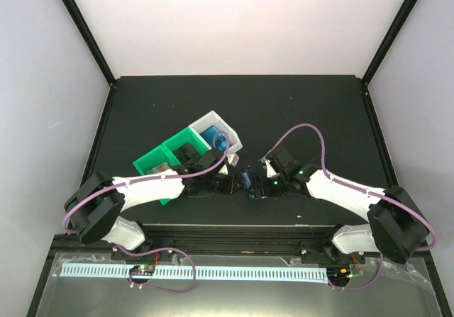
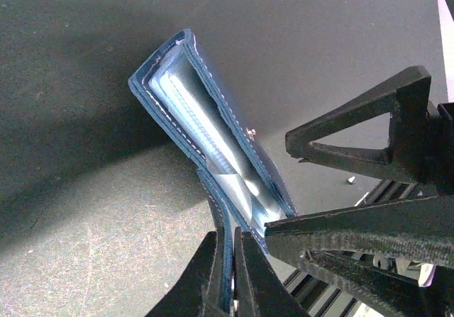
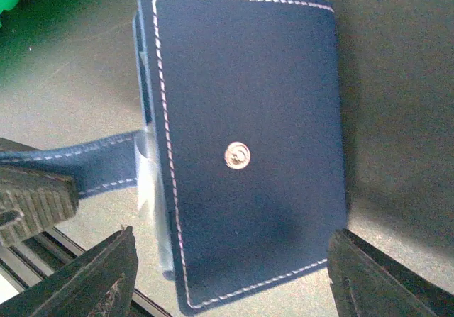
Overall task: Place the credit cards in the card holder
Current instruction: Open the card holder at the center of the board.
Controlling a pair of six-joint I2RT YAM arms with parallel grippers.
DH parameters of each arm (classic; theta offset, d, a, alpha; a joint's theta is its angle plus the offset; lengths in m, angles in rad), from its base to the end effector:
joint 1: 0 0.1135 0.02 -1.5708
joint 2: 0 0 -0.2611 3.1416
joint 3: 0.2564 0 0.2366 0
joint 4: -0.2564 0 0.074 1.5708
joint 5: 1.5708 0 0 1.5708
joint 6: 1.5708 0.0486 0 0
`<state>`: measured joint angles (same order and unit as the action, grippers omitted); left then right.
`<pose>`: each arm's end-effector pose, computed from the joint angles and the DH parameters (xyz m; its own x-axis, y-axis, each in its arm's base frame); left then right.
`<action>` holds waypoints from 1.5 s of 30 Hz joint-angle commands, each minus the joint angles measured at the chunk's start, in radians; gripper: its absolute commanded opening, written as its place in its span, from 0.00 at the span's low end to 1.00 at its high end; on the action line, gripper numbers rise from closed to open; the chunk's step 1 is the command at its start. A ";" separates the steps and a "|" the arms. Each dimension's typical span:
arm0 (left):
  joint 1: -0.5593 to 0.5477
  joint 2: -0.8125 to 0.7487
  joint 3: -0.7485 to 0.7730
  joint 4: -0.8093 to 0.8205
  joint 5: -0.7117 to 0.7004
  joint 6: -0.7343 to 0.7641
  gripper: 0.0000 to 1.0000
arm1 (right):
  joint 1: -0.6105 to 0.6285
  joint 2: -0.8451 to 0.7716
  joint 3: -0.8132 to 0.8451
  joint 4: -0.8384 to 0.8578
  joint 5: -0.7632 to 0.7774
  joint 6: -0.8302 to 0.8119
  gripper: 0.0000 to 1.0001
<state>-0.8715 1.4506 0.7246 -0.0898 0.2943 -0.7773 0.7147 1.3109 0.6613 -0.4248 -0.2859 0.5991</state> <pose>0.1709 -0.2251 0.1779 -0.9376 0.0719 -0.3403 0.2845 0.7215 -0.6312 0.1639 0.1604 0.1691 -0.9602 -0.1169 -0.2535 -0.2285 0.8507 0.4734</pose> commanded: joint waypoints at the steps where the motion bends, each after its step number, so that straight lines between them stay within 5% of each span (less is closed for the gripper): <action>1: 0.003 -0.025 0.016 0.029 0.039 0.031 0.02 | 0.025 0.029 0.050 -0.033 0.062 -0.031 0.74; 15: 0.003 -0.036 0.010 -0.022 -0.008 0.043 0.02 | 0.028 0.043 0.080 -0.156 0.347 0.018 0.64; 32: 0.003 -0.020 0.004 -0.060 -0.045 0.053 0.02 | 0.027 0.136 0.127 -0.257 0.679 0.049 0.69; 37: 0.003 -0.012 0.009 -0.060 -0.032 0.057 0.02 | 0.029 0.144 0.177 -0.291 0.671 0.041 0.68; 40: 0.003 -0.013 0.017 -0.056 -0.015 0.062 0.02 | 0.029 0.091 0.175 -0.249 0.545 -0.005 0.59; 45: 0.003 -0.015 0.029 -0.048 0.013 0.069 0.02 | 0.029 0.037 0.175 -0.203 0.372 -0.052 0.24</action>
<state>-0.8715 1.4452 0.7250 -0.1345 0.2756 -0.7319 0.7399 1.3937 0.8185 -0.6724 0.2256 0.5900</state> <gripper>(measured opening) 0.035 0.327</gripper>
